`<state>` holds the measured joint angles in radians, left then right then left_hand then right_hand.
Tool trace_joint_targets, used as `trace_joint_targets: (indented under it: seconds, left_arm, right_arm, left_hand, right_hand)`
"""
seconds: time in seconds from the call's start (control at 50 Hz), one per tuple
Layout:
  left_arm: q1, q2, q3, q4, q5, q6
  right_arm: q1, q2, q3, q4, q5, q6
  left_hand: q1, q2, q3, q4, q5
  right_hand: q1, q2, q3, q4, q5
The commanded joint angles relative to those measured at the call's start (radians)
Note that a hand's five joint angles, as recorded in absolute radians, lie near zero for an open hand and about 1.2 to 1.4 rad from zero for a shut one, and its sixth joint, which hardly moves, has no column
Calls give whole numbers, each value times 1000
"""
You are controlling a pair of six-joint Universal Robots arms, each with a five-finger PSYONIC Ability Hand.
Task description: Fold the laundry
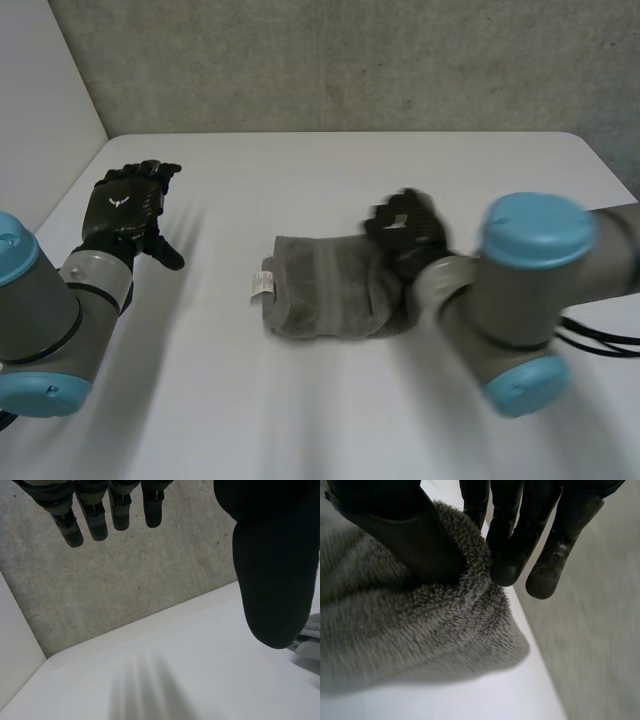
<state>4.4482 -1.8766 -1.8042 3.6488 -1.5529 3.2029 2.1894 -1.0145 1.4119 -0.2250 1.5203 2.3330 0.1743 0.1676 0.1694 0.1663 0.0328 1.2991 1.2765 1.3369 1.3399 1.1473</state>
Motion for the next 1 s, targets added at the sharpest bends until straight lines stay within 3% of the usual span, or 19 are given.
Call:
trace_joint_targets:
  seconds: [0.02,0.12,0.14,0.16,0.18,0.2,0.22,0.24,0.26,0.3,0.32,0.36,0.38,0.42,0.5,0.54,0.64,0.82,1.0]
  left_arm:
    - [0,5,-1,-1,-1,0]
    - [-1,17,0,-6,1,-2]
    - [-3,25,5,-12,-1,-2]
    - [-3,25,5,-12,-1,-2]
    - [-7,34,12,-15,-1,-5]
    - [-19,40,19,-18,-3,-6]
    - [-20,40,19,-18,-3,-6]
    - [-30,46,29,-22,-3,-8]
    - [-44,48,46,-33,-3,-11]
    - [-58,48,61,-47,-3,-12]
    - [-73,48,80,-62,-4,-14]
    - [-95,42,103,-81,-6,-23]
    - [-95,42,103,-81,-6,-23]
    - [-142,22,156,-113,-6,-78]
    - [-204,-49,229,-144,-6,-150]
    - [-275,-134,302,-180,-6,-181]
    - [-361,-275,388,-220,-9,-186]
    - [-382,-412,411,-222,-15,-183]
    - [-369,-363,401,-236,-38,-181]
  right_arm:
    - [216,132,-116,-19,-17,-225]
    - [273,237,-163,-8,-68,-301]
    - [274,231,-160,-8,-78,-288]
    - [274,231,-160,-8,-78,-288]
    - [265,203,-148,-22,-74,-253]
    - [265,203,-148,-22,-74,-253]
    - [262,167,-143,-34,-71,-189]
    - [253,124,-131,-51,-66,-93]
    - [253,123,-131,-51,-66,-92]
    - [189,30,-88,-65,-63,157]
    - [188,30,-88,-65,-63,158]
    - [71,-53,-47,-57,-66,384]
    - [70,-53,-47,-57,-66,385]
    - [-9,-94,-13,-40,-68,567]
    - [-85,-90,4,9,-78,722]
    - [-103,-79,7,22,-94,749]
    - [-119,-10,-16,55,-138,773]
    - [-112,146,-79,128,-155,772]
    - [-108,148,-133,174,-152,761]
  left_hand:
    - [1,8,6,9,-32]
    - [0,7,5,8,-33]
    - [0,7,5,8,-33]
    - [0,7,5,8,-33]
    - [0,7,5,8,-33]
    - [0,7,5,8,-33]
    - [0,7,5,8,-33]
    - [0,7,5,8,-33]
    - [0,7,5,8,-33]
    - [0,7,5,8,-33]
    - [0,7,5,8,-33]
    - [0,7,5,8,-33]
    - [0,7,5,8,-33]
    - [1,8,6,9,-32]
    - [10,17,15,18,-23]
    - [13,19,18,21,-20]
    - [13,19,18,21,-20]
    - [13,19,18,21,-20]
    - [0,7,5,8,-33]
  right_hand:
    - [97,120,59,56,74]
    - [97,120,59,56,74]
    - [-187,-164,-224,-227,-209]
    - [-190,-167,-227,-230,-212]
    - [-689,-667,-727,-730,-712]
    - [-694,-672,-732,-735,-717]
    - [-1087,-1064,-1125,-1128,-1110]
    - [-1125,-1102,-1162,-1165,-1147]
    - [-1125,-1102,-1162,-1165,-1147]
    - [-1125,-1102,-1162,-1165,-1147]
    - [-1125,-1102,-1162,-1165,-1147]
    - [-1125,-1102,-1162,-1165,-1147]
    - [-1125,-1102,-1162,-1165,-1147]
    - [-1125,-1102,-1162,-1165,-1147]
    - [-1125,-1102,-1162,-1165,-1147]
    - [-1125,-1102,-1162,-1165,-1147]
    - [-1125,-1102,-1162,-1165,-1147]
    - [-1125,-1102,-1162,-1165,-1147]
    - [-1125,-1102,-1162,-1165,-1147]
